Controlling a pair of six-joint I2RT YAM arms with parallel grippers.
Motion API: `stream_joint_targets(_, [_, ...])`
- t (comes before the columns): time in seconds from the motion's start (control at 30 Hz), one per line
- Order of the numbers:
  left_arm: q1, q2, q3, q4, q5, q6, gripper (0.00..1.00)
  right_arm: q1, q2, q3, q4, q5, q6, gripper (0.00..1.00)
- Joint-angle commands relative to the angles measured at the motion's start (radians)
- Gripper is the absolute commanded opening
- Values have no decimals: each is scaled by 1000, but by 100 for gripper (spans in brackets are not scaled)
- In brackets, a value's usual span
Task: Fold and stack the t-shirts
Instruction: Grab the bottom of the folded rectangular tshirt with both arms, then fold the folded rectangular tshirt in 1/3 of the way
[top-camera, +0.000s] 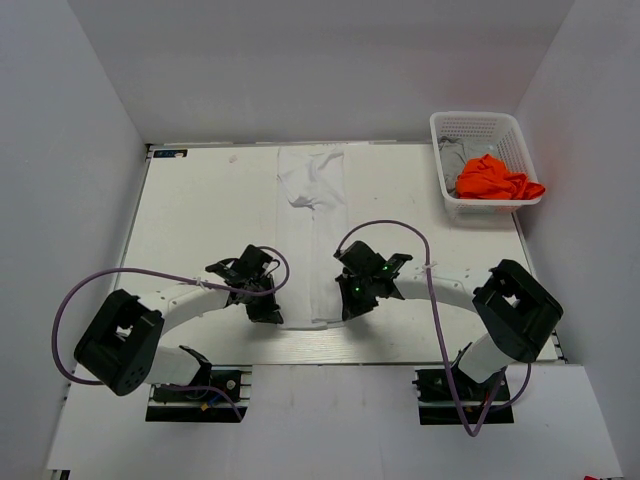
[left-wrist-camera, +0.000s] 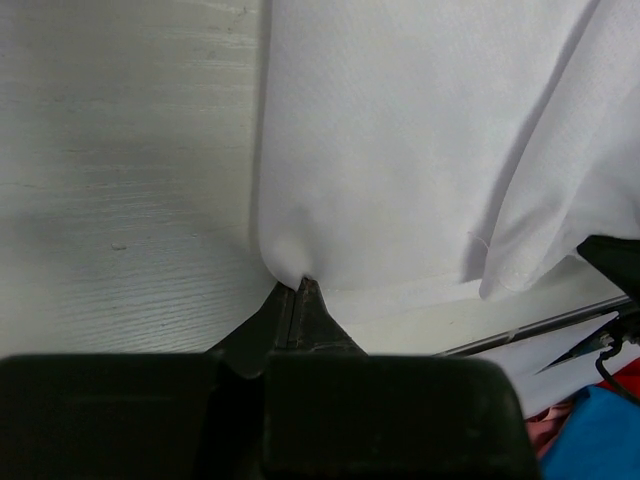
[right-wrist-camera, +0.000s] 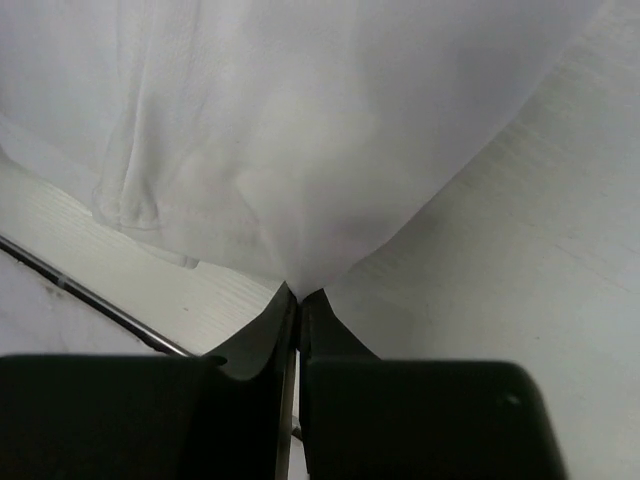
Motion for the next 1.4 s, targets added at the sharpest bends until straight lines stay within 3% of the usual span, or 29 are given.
stream_joint_targets(0.0, [-10, 7, -7, -31, -43, 48, 0, 11, -23, 39, -15, 76, -5, 0])
stream_joint_targets(0.1, [-10, -3, 53, -17, -27, 77, 0, 5, -19, 75, -11, 112, -34, 0])
stream_joint_targets(0.3, [-10, 26, 269, -103, -173, 86, 0, -3, -11, 167, -5, 289, -51, 0])
stream_joint_targets(0.43, [11, 114, 363, -88, -214, 86, 0, -28, 10, 233, 3, 446, -69, 0])
stream_joint_targets(0.53, [11, 208, 540, -171, -302, 65, 0, -55, 53, 309, 11, 498, -106, 0])
stream_joint_targets(0.6, [23, 291, 600, -220, -352, 39, 0, -86, 88, 369, 15, 504, -120, 0])
stream_joint_targets(0.93, [123, 558, 949, -272, -340, 17, 0, -205, 253, 572, 70, 428, -201, 0])
stream_joint_targets(1.37, [188, 719, 1203, -254, -299, 61, 0, -322, 434, 791, 78, 299, -259, 0])
